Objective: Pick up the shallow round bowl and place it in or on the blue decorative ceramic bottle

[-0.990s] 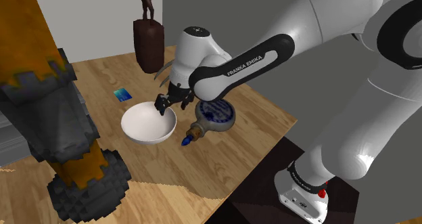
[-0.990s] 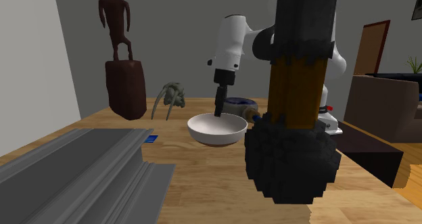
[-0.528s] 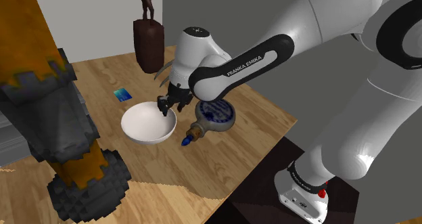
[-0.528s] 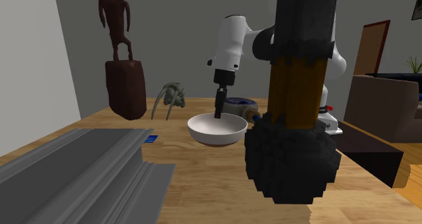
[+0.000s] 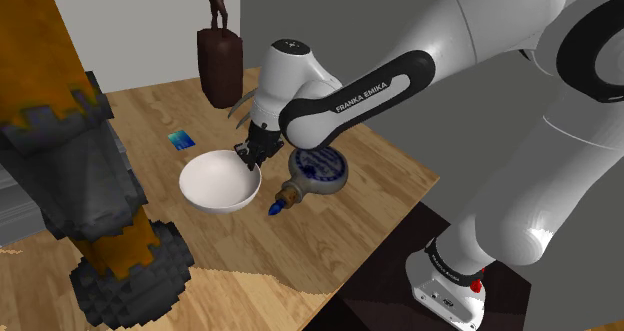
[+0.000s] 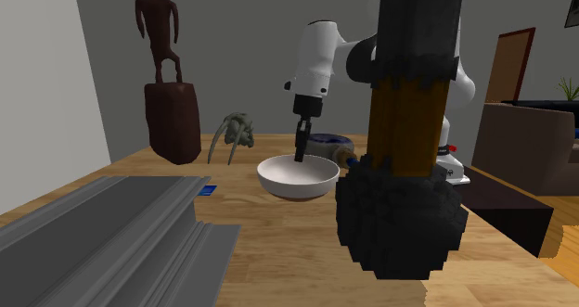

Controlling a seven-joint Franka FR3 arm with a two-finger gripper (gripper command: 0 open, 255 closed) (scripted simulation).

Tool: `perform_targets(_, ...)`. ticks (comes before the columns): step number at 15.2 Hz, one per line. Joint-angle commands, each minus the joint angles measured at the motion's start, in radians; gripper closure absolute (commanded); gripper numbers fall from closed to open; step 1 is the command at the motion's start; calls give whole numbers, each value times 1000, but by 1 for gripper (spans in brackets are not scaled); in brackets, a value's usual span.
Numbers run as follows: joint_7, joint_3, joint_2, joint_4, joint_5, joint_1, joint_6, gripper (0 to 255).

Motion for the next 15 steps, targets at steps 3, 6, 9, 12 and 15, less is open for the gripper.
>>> perform_targets(3, -10, 4, -18, 7, 14, -2, -25, 255)
perform_targets(6, -23, 7, -46, 20, 33, -4, -63, 255)
perform_targets(9, -35, 9, -72, 35, 50, -6, -102, 255)
perform_targets(12, -46, 10, -96, 52, 64, -7, -141, 255)
perform_targets(15, -55, 10, -117, 71, 77, -8, -180, 255)
